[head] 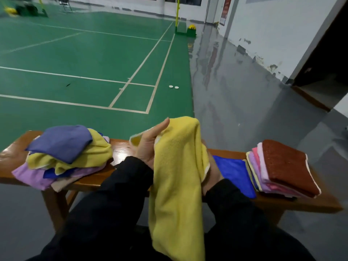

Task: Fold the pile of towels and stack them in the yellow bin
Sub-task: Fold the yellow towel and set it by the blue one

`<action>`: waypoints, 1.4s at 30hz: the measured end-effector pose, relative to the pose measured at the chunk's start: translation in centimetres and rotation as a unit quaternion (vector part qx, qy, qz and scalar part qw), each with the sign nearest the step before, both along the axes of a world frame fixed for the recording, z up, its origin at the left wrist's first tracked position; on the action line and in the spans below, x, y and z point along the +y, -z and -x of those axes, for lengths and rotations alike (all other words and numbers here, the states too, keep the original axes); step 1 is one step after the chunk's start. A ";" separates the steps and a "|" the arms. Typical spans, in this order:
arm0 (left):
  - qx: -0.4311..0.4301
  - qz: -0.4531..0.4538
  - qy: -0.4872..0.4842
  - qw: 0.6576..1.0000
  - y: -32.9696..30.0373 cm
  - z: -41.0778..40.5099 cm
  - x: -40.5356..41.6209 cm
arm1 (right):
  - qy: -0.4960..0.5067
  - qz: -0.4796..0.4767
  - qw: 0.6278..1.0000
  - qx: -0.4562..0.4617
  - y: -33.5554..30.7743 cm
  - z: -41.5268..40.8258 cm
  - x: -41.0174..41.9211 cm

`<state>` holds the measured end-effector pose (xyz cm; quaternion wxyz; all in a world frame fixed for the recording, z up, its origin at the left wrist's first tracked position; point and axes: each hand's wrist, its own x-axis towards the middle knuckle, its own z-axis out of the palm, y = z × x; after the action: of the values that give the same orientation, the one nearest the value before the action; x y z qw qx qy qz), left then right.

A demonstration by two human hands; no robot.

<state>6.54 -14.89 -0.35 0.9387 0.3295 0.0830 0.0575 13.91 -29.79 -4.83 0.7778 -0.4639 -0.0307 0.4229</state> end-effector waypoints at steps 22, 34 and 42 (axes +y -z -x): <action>0.154 -0.298 -0.056 0.940 -0.3 1.4 7.8 | 0.085 -0.073 0.983 -0.147 -6.8 -7.3 -3.0; 0.066 -0.319 -0.210 0.922 -1.0 -0.9 9.9 | 0.199 0.072 0.939 -0.270 -10.4 -9.9 -3.5; 0.109 -0.471 -0.333 0.810 -1.6 -1.7 9.6 | 0.205 0.010 0.947 -0.247 -10.8 -10.0 -4.0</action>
<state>8.27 -5.24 1.26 0.5768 0.6875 0.2520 0.3622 23.88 -33.80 5.93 0.8112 -0.5577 -0.1221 0.1266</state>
